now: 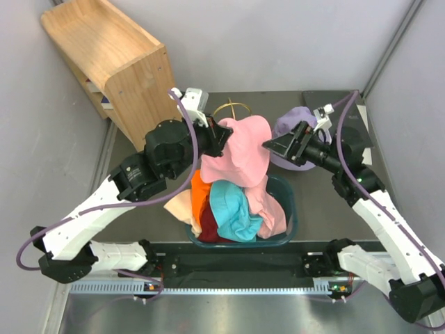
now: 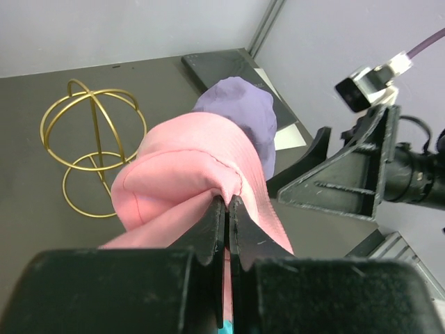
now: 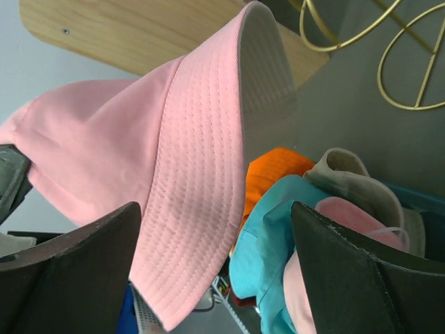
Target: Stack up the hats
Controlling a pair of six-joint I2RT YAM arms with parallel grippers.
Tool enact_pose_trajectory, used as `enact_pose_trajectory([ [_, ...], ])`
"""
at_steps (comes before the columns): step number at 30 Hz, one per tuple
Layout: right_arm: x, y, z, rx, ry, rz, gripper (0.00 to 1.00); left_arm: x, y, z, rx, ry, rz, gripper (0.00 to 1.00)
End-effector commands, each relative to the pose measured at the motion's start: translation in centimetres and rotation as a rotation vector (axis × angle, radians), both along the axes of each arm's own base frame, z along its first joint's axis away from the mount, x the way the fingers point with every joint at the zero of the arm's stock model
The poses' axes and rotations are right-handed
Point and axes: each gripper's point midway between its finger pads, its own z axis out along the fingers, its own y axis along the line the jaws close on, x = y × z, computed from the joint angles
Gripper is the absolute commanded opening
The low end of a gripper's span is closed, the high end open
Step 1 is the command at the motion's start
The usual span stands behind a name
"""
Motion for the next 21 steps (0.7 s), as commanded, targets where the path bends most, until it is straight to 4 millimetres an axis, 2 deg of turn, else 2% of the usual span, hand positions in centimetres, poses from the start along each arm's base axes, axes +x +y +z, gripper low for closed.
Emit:
enact_pose_trajectory([
  [1,0.1,1.9,1.4,0.071,-0.062,0.026,0.88,-0.2,0.8,3.4,-0.108,-0.066,0.018,0.00],
  [3,0.1,2.6,1.5,0.094,-0.073,0.049,0.89,-0.1,1.2,3.4,-0.111,-0.066,0.033,0.00],
  [4,0.0,3.1,2.7,0.129,-0.119,0.067,0.89,-0.1,1.3,3.3,-0.111,-0.061,0.041,0.00],
  [5,0.0,3.4,2.8,0.146,-0.125,0.085,0.88,-0.1,1.5,3.5,-0.116,-0.063,0.048,0.00],
  [7,-0.3,3.9,3.5,0.195,-0.127,0.109,0.84,0.0,1.7,3.2,-0.106,-0.065,0.056,0.00],
  [8,-0.3,4.1,4.2,0.214,-0.151,0.121,0.73,0.1,1.7,3.1,-0.100,-0.066,0.061,0.00],
  [10,-0.1,4.3,5.3,0.232,-0.161,0.125,0.57,0.4,2.1,3.1,-0.086,-0.076,0.083,0.00],
  [11,0.2,4.5,5.3,0.230,-0.158,0.122,0.39,0.7,2.0,3.0,-0.076,-0.081,0.092,0.00],
  [13,0.7,4.7,6.5,0.225,-0.187,0.121,0.20,1.3,2.2,3.2,-0.043,-0.108,0.118,0.00],
  [14,1.6,5.1,6.0,0.210,-0.172,0.120,0.04,1.9,1.9,2.8,-0.001,-0.123,0.126,0.00],
  [15,1.9,5.3,7.0,0.206,-0.198,0.124,0.00,2.3,1.9,3.0,0.013,-0.138,0.139,0.00],
  [16,2.3,5.5,7.3,0.203,-0.204,0.130,0.00,2.7,2.1,3.8,0.016,-0.155,0.159,0.00],
  [17,3.2,6.1,6.9,0.191,-0.194,0.136,0.00,3.7,2.0,3.5,0.060,-0.163,0.197,0.00],
  [18,3.5,6.3,8.3,0.197,-0.227,0.140,0.00,4.2,2.0,4.1,0.066,-0.180,0.211,0.00],
  [19,3.9,6.5,8.7,0.196,-0.235,0.140,0.00,4.6,2.2,5.5,0.058,-0.208,0.223,0.00],
  [20,4.9,7.0,8.3,0.185,-0.225,0.141,0.00,5.4,1.8,5.3,0.102,-0.228,0.230,0.00],
  [21,5.4,7.0,9.9,0.186,-0.265,0.138,0.00,5.8,1.8,6.2,0.100,-0.248,0.238,0.00],
])
